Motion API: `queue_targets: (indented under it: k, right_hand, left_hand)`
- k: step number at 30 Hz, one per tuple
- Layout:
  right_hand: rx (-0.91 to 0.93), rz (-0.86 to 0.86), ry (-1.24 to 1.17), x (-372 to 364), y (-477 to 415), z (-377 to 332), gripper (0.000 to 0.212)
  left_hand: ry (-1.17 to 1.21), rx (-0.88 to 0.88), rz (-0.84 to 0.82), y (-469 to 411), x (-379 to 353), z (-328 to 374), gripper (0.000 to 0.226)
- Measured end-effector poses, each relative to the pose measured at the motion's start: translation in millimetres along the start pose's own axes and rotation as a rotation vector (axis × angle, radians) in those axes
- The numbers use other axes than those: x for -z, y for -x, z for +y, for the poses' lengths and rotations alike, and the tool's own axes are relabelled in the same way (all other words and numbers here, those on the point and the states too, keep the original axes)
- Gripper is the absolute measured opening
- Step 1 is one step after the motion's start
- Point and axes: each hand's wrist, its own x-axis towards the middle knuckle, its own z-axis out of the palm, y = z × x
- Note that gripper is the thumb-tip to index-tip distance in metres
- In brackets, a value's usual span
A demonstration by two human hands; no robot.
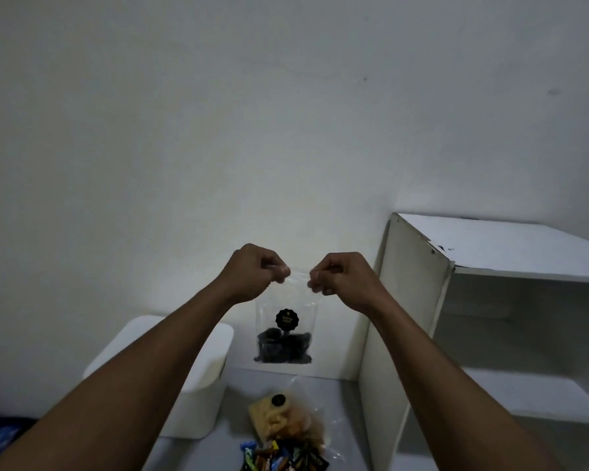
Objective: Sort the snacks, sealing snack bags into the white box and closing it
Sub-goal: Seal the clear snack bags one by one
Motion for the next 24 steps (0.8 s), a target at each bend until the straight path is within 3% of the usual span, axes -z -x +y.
queue_targets:
  k: [5, 11, 18, 24]
  right_hand:
    - [0.023, 0.05, 0.009, 6, -9, -4, 0.008]
    - [0.024, -0.011, 0.028, 5, -17, -6, 0.008]
    - [0.029, 0.143, 0.018, 10, -30, -3, 0.008]
    - [0.01, 0.067, 0.074, 4, -37, -1, 0.012]
  left_hand:
    - [0.013, -0.04, -0.137, -12, 7, 11, 0.013]
    - [-0.061, -0.108, -0.046, -31, 2, 15, 0.013]
    - [0.063, -0.09, -0.107, -46, 14, 5, 0.008]
    - [0.001, -0.125, -0.049, -52, 11, -1, 0.009]
